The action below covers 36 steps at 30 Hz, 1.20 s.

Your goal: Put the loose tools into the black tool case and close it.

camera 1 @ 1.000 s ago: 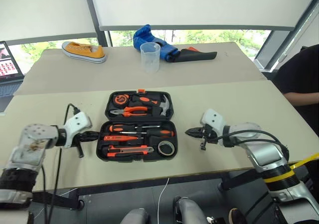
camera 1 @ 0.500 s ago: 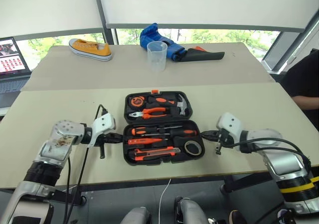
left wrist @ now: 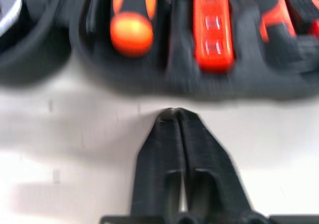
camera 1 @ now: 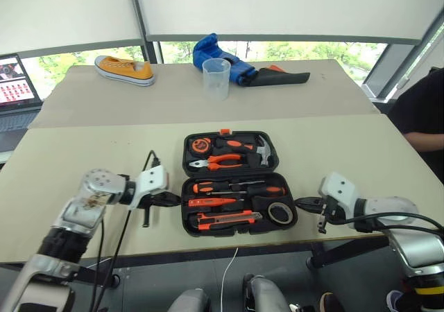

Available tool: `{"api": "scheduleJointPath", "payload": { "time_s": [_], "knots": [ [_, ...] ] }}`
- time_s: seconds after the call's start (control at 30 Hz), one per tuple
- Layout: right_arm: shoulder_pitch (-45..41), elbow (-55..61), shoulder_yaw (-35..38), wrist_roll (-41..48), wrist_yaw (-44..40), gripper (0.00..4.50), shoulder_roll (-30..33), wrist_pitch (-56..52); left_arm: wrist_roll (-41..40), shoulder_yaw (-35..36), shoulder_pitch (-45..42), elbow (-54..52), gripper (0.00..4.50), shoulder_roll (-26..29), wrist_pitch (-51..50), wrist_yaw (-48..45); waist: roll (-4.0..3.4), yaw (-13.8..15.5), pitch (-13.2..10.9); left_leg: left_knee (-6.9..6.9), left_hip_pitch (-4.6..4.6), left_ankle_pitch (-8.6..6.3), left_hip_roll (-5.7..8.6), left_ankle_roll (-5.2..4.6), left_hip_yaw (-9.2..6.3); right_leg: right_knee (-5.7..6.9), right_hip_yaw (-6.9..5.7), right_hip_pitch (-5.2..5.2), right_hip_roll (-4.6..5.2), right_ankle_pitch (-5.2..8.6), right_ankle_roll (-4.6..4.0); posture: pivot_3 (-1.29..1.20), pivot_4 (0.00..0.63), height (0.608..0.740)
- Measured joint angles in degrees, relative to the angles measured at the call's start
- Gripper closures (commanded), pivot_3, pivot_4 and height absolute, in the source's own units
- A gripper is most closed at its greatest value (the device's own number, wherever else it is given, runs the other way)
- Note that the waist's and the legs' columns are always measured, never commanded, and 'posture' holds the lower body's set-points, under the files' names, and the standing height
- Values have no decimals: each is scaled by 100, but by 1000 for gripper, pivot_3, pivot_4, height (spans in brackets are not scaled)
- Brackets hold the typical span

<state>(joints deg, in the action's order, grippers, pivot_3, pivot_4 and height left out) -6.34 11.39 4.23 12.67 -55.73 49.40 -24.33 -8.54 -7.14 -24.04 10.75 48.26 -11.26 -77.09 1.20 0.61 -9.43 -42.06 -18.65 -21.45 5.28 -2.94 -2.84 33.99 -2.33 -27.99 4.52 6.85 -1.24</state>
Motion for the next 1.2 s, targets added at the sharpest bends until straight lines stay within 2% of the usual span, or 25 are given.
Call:
{"api": "scheduleJointPath", "payload": {
  "time_s": [0.07,0.1,0.13,0.17,0.3,0.33,0.5,0.67,0.7,0.77,0.8,0.93,1.03,1.07,1.1,1.17,1.2],
  "knots": [
    [-74,-134,229,165,-14,2622,93,-278,-89,227,-80,311,2249,132,-361,39,1,-20,0,2,28,0,-8,0,3,-1,4,29,-5,1,1,0,150,724],
    [-206,-218,257,229,-12,2417,82,-422,-141,276,-202,467,2053,125,-588,82,2,-23,-2,1,36,0,-11,0,3,-2,3,44,-8,1,1,0,150,724],
    [-416,-310,294,342,18,1973,47,-624,-247,343,-396,650,1538,88,-938,144,3,-23,-3,1,39,0,-11,0,1,-5,3,51,-7,1,2,0,150,724],
    [-792,-441,351,520,103,1672,-35,-937,-387,450,-758,888,1300,2,-1514,259,7,-22,-5,1,38,0,-11,-1,2,-7,3,55,-9,1,4,0,150,724],
    [-1948,-964,360,915,375,329,-467,-1794,-715,646,-1724,1347,40,-451,-2746,682,9,-8,-6,-7,58,0,-11,-2,-2,-3,8,85,-5,0,2,0,150,724],
    [-2180,-1108,329,950,433,112,-554,-1955,-746,656,-1891,1433,0,-551,-2957,763,9,-8,-6,-8,58,0,-10,-2,-3,2,8,85,-3,0,2,0,150,724],
    [-3826,-2500,-169,850,993,112,-1413,-2677,-744,725,-3024,2594,0,-1489,-3822,1762,7,-40,-4,-15,36,1,-13,-1,-13,11,3,61,-7,-9,-9,0,150,724],
    [-4499,-3886,-416,508,1389,112,-1967,-2609,-671,786,-3367,3354,0,-1695,-3854,2199,4,-157,-1,-45,-59,1,3,-1,-15,19,-7,-38,14,-11,-8,0,150,724],
    [-4665,-4255,-418,410,1489,81,-2092,-2534,-611,727,-3367,3443,257,-1742,-3782,2227,4,-178,-2,-63,-67,1,4,0,-15,21,-12,-39,14,-11,-8,0,150,724],
    [-4897,-4728,-418,315,1586,605,-2207,-2337,-534,691,-3373,3519,669,-1790,-3673,2267,4,-191,-2,-67,-70,1,8,0,-16,19,-18,-39,21,-13,-6,0,150,724],
    [-4954,-4836,-416,305,1605,723,-2223,-2290,-507,691,-3373,3543,1024,-1791,-3654,2275,3,-194,-2,-65,-68,1,12,0,-16,18,-19,-38,23,-14,-4,0,150,724],
    [-5219,-5393,-352,199,1641,2113,-2290,-2006,-483,691,-3371,3625,2449,-1796,-3622,2244,3,-193,-1,-68,-61,1,15,1,-20,16,-21,-31,22,-26,-6,0,150,724],
    [-5222,-5539,-397,120,1515,3054,-2318,-1860,-480,722,-3373,3617,3336,-1766,-3601,2251,-2,-184,2,-70,-51,4,14,7,-19,14,-11,-28,25,-29,-11,0,150,724],
    [-5221,-5539,-455,73,1451,3525,-2330,-1795,-479,733,-3373,3595,3750,-1760,-3578,2257,-8,-175,5,-71,-47,7,14,11,-20,17,-9,-23,30,-31,-13,0,150,724],
    [-5221,-5538,-465,65,1445,3615,-2331,-1783,-476,734,-3373,3591,3826,-1759,-3572,2261,-8,-169,5,-72,-46,7,13,12,-20,19,-8,-22,32,-31,-14,0,150,724],
    [-5219,-5511,-499,8,1362,4430,-2346,-1740,-478,741,-3373,3590,4445,-1759,-3568,2272,-9,-151,5,-74,-46,9,14,13,-20,20,-6,-20,34,-36,-14,0,150,724],
    [-5219,-5484,-493,-9,1350,4479,-2345,-1724,-479,742,-3372,3590,4478,-1762,-3572,2274,-9,-148,6,-75,-46,9,14,12,-20,22,-5,-20,34,-36,-13,0,150,724]
  ]
}}
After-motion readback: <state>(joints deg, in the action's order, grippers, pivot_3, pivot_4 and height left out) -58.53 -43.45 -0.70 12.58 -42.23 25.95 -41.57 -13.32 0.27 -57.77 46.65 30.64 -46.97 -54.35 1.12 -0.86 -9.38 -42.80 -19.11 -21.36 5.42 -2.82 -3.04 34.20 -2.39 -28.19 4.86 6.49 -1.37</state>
